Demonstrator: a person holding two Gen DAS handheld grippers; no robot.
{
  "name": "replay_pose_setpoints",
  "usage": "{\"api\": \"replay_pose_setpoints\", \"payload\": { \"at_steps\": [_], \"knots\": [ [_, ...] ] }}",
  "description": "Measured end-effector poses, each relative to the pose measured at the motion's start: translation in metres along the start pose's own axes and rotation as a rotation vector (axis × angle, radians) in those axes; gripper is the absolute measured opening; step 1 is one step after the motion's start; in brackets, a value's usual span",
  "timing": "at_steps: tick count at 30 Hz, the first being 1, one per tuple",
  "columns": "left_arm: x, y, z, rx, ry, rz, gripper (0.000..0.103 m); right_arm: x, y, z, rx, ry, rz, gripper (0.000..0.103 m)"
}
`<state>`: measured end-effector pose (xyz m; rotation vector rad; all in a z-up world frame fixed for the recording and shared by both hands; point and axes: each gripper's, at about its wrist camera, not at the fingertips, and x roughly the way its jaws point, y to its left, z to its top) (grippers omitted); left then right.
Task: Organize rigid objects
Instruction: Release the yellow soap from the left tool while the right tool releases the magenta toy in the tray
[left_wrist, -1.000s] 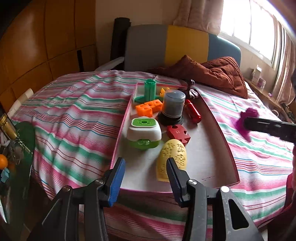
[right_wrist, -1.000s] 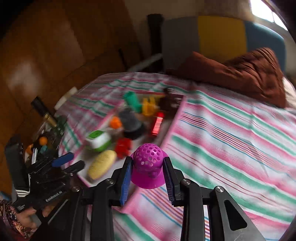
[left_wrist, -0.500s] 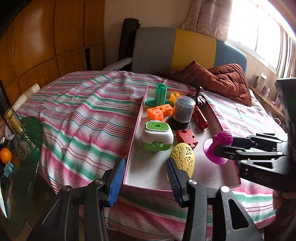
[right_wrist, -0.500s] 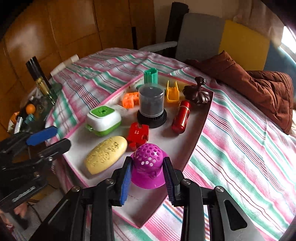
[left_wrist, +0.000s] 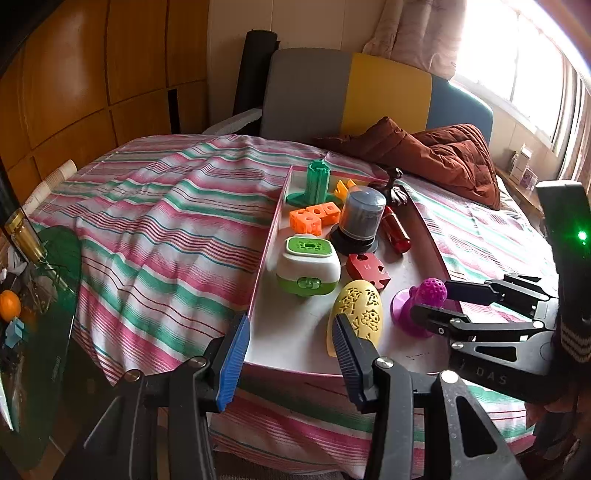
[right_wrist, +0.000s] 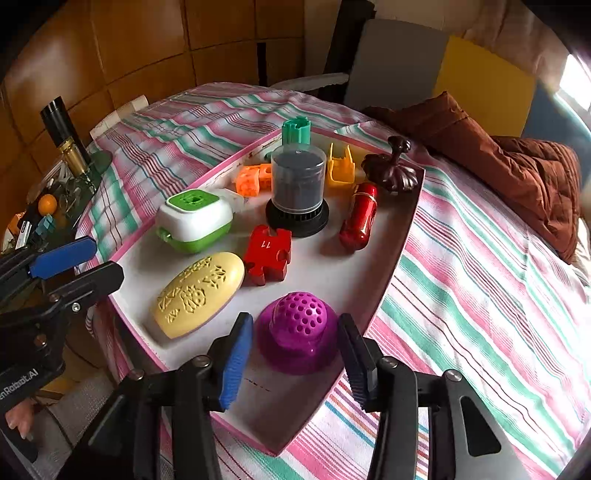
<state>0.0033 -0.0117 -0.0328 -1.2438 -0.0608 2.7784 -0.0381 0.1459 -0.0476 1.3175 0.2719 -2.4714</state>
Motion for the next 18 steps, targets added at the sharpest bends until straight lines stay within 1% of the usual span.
{"api": "replay_pose_setpoints", "payload": {
  "at_steps": [1, 3, 6, 8, 11, 14, 17, 18],
  "knots": [
    [0.001, 0.0, 0.0, 0.001, 0.006, 0.0, 0.047, -0.001, 0.001, -0.001, 0.002, -0.004, 0.0, 0.048],
    [0.002, 0.001, 0.0, -0.001, 0.016, 0.004, 0.047, -0.005, 0.002, -0.002, 0.014, -0.014, 0.0, 0.052],
    [0.001, 0.005, 0.0, -0.01, 0.011, 0.005, 0.047, -0.01, 0.003, -0.003, 0.042, -0.025, 0.002, 0.056],
    [0.0, 0.007, 0.001, -0.016, 0.008, 0.009, 0.047, -0.013, 0.004, -0.004, 0.071, -0.026, -0.017, 0.059],
    [0.001, 0.009, 0.004, -0.006, 0.026, 0.057, 0.047, -0.017, 0.006, -0.004, 0.106, -0.02, -0.054, 0.064],
    [0.001, 0.011, 0.007, 0.015, 0.046, 0.112, 0.047, -0.021, 0.007, -0.004, 0.136, -0.014, -0.071, 0.069],
    [-0.003, 0.013, 0.012, 0.046, 0.027, 0.144, 0.047, -0.026, 0.008, -0.003, 0.169, -0.016, -0.089, 0.076],
    [-0.005, 0.013, 0.014, 0.057, 0.017, 0.152, 0.047, -0.028, 0.008, -0.003, 0.177, -0.018, -0.095, 0.077]
  ]
}}
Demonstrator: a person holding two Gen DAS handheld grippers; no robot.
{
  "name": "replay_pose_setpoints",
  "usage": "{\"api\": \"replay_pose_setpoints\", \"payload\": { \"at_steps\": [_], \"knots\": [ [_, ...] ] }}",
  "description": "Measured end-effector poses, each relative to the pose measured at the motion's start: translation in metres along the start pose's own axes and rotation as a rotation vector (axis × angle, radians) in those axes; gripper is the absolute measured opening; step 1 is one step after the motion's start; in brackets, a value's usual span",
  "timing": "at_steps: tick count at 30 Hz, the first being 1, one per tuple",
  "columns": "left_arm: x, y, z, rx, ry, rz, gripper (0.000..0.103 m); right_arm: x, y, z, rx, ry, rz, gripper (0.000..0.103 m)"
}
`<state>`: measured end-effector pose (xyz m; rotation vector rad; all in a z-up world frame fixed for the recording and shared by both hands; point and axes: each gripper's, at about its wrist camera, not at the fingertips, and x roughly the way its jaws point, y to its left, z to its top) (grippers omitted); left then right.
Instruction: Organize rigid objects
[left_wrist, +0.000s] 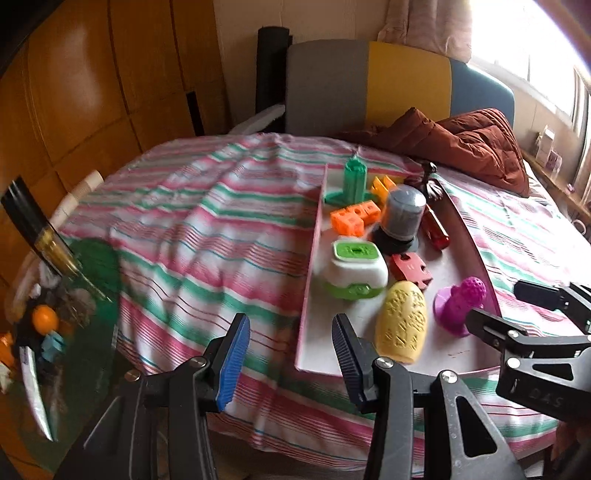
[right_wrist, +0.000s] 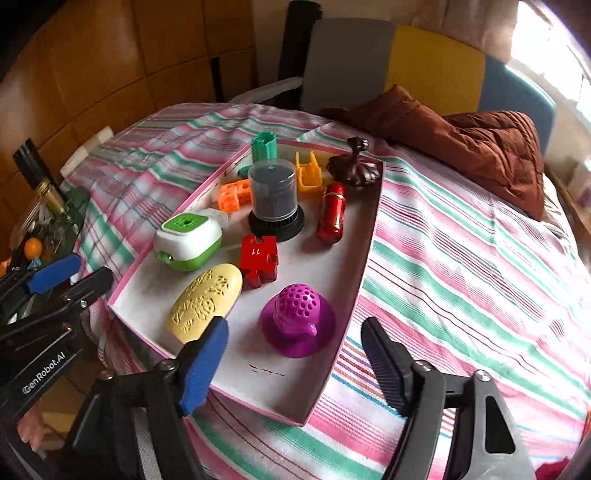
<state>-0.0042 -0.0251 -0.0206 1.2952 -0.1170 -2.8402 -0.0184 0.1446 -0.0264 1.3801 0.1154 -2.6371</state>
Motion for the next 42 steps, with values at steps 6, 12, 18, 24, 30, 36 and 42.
{"api": "replay_pose_setpoints", "payload": {
  "at_steps": [6, 12, 18, 24, 30, 36, 42],
  "knots": [
    [-0.014, 0.001, 0.01, 0.04, -0.044, -0.007, 0.047, -0.012, 0.002, 0.002, 0.09, -0.024, -0.051, 0.093],
    [-0.016, 0.003, 0.01, 0.018, -0.027, -0.033, 0.047, -0.02, 0.003, 0.004, 0.182, -0.027, -0.1, 0.1],
    [-0.019, 0.008, 0.01, -0.02, -0.02, -0.062, 0.047, -0.021, 0.008, 0.004, 0.187, -0.02, -0.179, 0.101],
    [-0.019, 0.006, 0.009, -0.005, -0.004, -0.062, 0.047, -0.021, 0.014, 0.004, 0.184, -0.021, -0.179, 0.101],
    [-0.015, 0.008, 0.006, -0.031, 0.03, -0.084, 0.047, -0.023, 0.017, 0.005, 0.188, -0.033, -0.196, 0.102],
    [-0.016, 0.007, 0.005, -0.028, 0.035, -0.106, 0.047, -0.023, 0.014, 0.005, 0.204, -0.035, -0.204, 0.102],
    [-0.021, -0.007, 0.001, 0.018, 0.032, -0.148, 0.047, -0.025, 0.007, 0.005, 0.229, -0.048, -0.225, 0.102]
  ]
}}
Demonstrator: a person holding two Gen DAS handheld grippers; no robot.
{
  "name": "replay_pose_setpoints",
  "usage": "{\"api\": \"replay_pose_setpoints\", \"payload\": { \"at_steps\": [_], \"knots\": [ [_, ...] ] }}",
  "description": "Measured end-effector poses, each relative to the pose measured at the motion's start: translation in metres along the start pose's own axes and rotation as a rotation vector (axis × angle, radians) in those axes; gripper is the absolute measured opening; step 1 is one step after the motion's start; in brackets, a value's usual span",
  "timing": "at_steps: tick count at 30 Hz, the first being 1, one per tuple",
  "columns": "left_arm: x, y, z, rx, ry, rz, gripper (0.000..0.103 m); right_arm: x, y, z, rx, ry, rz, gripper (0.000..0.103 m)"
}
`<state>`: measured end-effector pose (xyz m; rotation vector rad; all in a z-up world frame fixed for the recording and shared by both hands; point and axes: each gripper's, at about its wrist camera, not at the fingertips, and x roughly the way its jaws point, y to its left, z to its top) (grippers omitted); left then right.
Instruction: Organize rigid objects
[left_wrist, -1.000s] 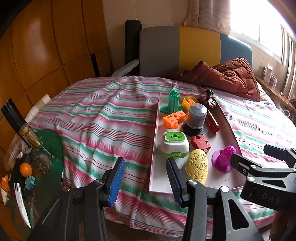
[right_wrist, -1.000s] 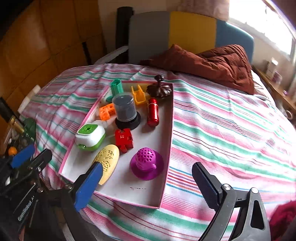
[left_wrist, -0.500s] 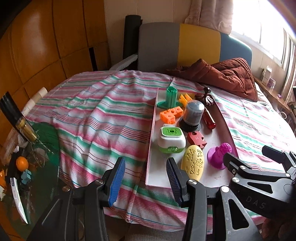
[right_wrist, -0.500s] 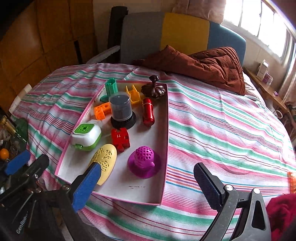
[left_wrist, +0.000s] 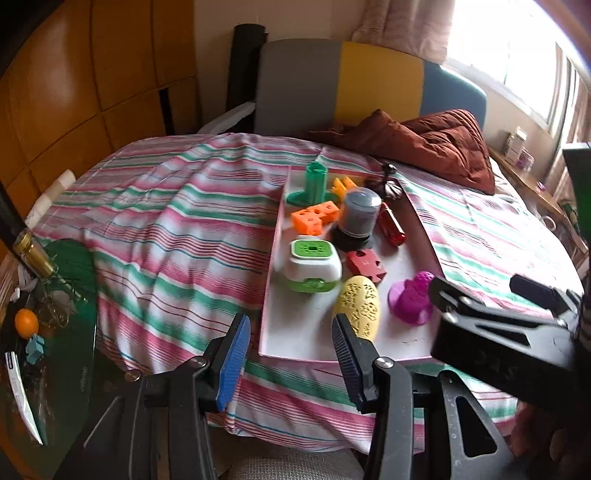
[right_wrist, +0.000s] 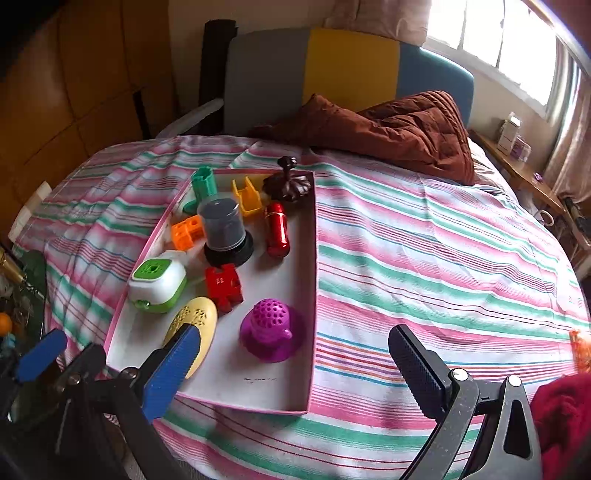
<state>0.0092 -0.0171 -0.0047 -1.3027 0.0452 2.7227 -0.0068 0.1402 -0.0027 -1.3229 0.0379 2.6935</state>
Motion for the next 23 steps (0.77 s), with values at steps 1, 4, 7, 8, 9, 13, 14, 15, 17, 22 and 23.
{"api": "replay_pose_setpoints", "payload": {
  "at_steps": [1, 4, 7, 8, 9, 13, 14, 15, 17, 22, 23],
  "knots": [
    [-0.0003, -0.002, -0.0003, 0.007, -0.002, 0.001, 0.047, -0.0003, -0.0014, 0.0001, -0.002, -0.002, -0.003, 0.102],
    [-0.0016, -0.0056, -0.0006, 0.021, -0.008, 0.001, 0.047, -0.0004, -0.0045, 0.0014, 0.003, -0.006, -0.011, 0.102],
    [-0.0012, -0.0059, -0.0004, 0.02, -0.009, 0.002, 0.047, 0.0001, -0.007, 0.0014, 0.013, -0.004, -0.011, 0.102],
    [-0.0015, -0.0062, -0.0006, 0.017, -0.01, 0.001, 0.047, 0.0005, -0.0074, 0.0015, 0.014, -0.002, -0.011, 0.102],
    [-0.0015, -0.0056, -0.0007, 0.013, -0.012, -0.002, 0.047, 0.0006, -0.0075, 0.0014, 0.014, -0.001, -0.011, 0.102],
    [-0.001, -0.0039, -0.001, 0.002, -0.016, -0.005, 0.047, 0.0012, -0.0073, 0.0015, 0.012, 0.001, -0.01, 0.102],
    [-0.0011, -0.003, -0.0016, -0.001, -0.017, -0.007, 0.047, 0.0017, -0.0069, 0.0013, 0.012, 0.002, -0.009, 0.102],
    [-0.001, -0.0026, -0.0018, -0.004, -0.018, -0.008, 0.047, 0.0021, -0.007, 0.0012, 0.012, 0.005, -0.007, 0.102],
    [-0.0012, -0.0018, -0.0026, -0.005, -0.029, 0.0, 0.047, 0.0031, -0.0072, 0.0009, 0.015, 0.007, -0.006, 0.102],
    [-0.0013, -0.0024, -0.0031, 0.007, -0.042, 0.01, 0.047, 0.0052, -0.0094, -0.0005, 0.021, 0.017, -0.001, 0.102],
    [-0.001, -0.003, -0.0034, 0.011, -0.042, 0.008, 0.047, 0.0058, -0.0099, -0.0006, 0.021, 0.018, 0.0, 0.102]
  ]
}}
